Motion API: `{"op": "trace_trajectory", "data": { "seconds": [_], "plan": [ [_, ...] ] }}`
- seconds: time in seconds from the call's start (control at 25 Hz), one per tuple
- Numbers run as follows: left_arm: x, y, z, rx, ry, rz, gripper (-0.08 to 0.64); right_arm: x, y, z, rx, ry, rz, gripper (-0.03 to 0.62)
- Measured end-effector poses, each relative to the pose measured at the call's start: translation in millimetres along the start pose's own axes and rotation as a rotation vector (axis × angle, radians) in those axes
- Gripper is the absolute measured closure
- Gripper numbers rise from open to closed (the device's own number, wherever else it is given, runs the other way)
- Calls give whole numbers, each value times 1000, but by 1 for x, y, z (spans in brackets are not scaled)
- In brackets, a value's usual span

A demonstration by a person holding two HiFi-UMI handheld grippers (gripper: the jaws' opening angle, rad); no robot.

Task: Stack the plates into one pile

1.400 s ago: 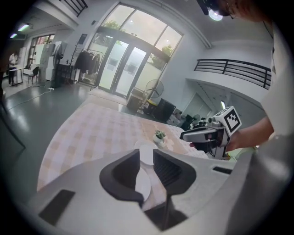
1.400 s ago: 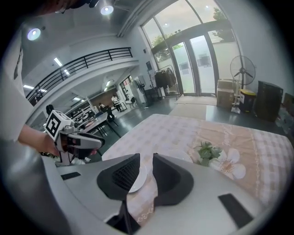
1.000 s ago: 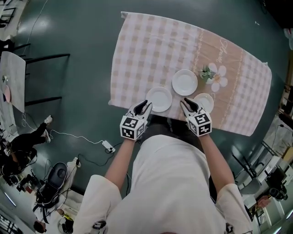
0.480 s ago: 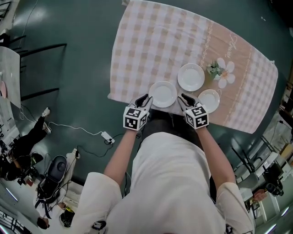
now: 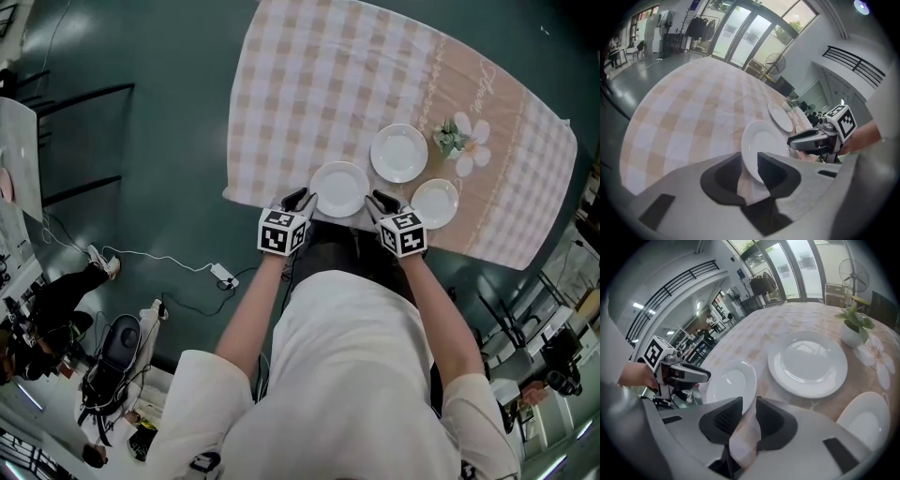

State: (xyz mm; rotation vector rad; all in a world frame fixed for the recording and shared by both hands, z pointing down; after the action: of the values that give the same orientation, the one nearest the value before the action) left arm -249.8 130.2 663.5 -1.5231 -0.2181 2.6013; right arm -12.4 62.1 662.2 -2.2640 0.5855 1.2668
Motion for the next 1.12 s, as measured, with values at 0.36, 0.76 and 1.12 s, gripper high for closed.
{"op": "trace_trajectory", "data": {
  "seconds": [0.36, 0.76, 1.12],
  "plan": [
    [-15, -3, 1, 17, -18, 55, 446, -10, 1, -2, -85, 31, -3, 485],
    [-19, -3, 1, 71, 13, 55, 479, -12, 3, -5, -223, 68, -6, 523],
    [-13, -4, -3, 118, 29, 76, 495, -4, 5, 1, -230, 50, -1, 534]
  ]
}}
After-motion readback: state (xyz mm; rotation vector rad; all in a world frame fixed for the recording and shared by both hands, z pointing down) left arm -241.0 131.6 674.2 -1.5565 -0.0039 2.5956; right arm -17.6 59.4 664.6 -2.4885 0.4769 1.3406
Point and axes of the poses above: the fingertips, and each gripper's own axes: x backward along the fingers, z to its left, y out of its top, the point moved 9 cm from there along x, backward along the fingers, and after that the axes turned 12 degrees about z, right-handed, at the moved point
